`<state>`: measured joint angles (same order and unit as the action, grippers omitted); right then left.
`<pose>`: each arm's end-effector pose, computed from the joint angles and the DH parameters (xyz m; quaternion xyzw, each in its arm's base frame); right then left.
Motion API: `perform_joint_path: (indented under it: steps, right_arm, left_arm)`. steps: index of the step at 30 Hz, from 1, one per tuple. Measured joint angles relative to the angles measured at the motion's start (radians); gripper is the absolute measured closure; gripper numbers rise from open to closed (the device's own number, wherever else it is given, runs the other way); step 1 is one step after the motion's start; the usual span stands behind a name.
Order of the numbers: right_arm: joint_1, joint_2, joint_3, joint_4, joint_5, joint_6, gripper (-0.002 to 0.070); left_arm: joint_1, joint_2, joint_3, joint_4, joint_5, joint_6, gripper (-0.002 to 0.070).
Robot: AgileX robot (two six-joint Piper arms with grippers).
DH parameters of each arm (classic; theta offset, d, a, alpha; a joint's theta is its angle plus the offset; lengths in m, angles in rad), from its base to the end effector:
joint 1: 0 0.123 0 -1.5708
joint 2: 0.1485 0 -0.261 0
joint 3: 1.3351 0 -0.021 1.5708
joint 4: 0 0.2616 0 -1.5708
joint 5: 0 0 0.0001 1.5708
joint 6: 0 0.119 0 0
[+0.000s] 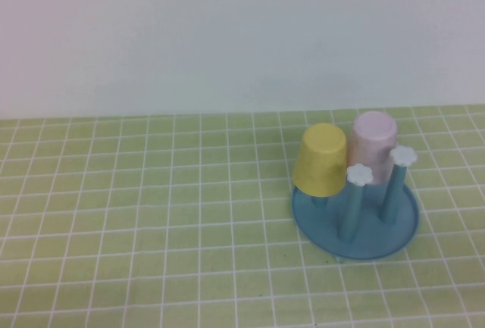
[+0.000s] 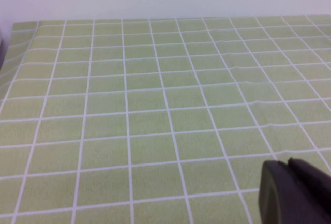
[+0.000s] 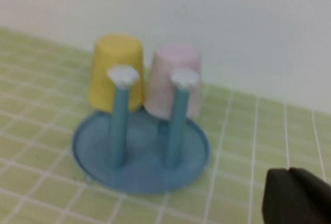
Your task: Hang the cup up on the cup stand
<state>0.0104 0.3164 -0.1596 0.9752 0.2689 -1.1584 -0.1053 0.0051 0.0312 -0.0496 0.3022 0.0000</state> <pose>0.1420 0.0277 0.2170 -0.1503 0.7650 0.0273 0.6256 0.1167 -0.0141 0.1676 0.0274 0.7896 -0.0526 0.6108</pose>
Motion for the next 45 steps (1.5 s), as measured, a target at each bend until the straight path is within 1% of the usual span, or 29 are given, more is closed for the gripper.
perform_joint_path:
  steps: [1,8,9,10,13,15,19,25,29,34,37,45]
  right_arm:
    - [0.0,0.0,0.0,-0.1,0.0,0.106,0.0673]
    - [0.0,-0.061,0.0,-0.945,0.026,0.982,0.0673]
    - [0.0,-0.077,0.0,-1.041,0.026,1.077,0.0673]
    - [0.0,-0.089,0.0,-1.103,0.026,1.135,0.0673]
    - [0.0,-0.108,0.0,-1.239,-0.007,1.236,0.0673]
    - [0.0,-0.108,0.0,-1.274,-0.042,1.261,0.0673]
    - [0.0,-0.122,0.022,-1.282,-0.071,1.302,0.0673]
    - [0.0,-0.223,0.149,-1.278,-0.093,1.34,0.0673]
    - [0.0,-0.307,0.186,-1.252,-0.011,1.342,0.0673]
    - [0.0,-0.327,0.188,-1.21,0.069,1.343,0.0673]
    - [0.0,-0.328,0.184,-1.171,0.088,1.343,0.0673]
    - [0.0,-0.328,0.182,-1.154,0.096,1.343,0.0674]
  left_arm:
    - [0.0,0.0,0.0,0.0,0.0,0.0,0.0675]
    - [0.0,0.0,0.0,0.0,0.0,0.0,0.0675]
    - [0.0,0.0,0.0,0.0,0.0,0.0,0.0675]
    - [0.0,0.0,0.0,0.0,0.0,0.0,0.0675]
    - [0.0,0.0,0.0,0.0,0.0,0.0,0.0675]
    - [0.0,0.0,0.0,0.0,0.0,0.0,0.0675]
    - [0.0,0.0,0.0,0.0,0.0,0.0,0.0675]
    - [0.0,0.0,0.0,0.0,0.0,0.0,0.0675]
    - [0.0,0.0,0.0,0.0,0.0,0.0,0.0675]
    - [0.0,0.0,0.0,0.0,0.0,0.0,0.0675]
    - [0.0,0.0,0.0,0.0,0.0,0.0,0.0675]
    - [0.0,0.0,0.0,0.0,0.0,0.0,0.0675]
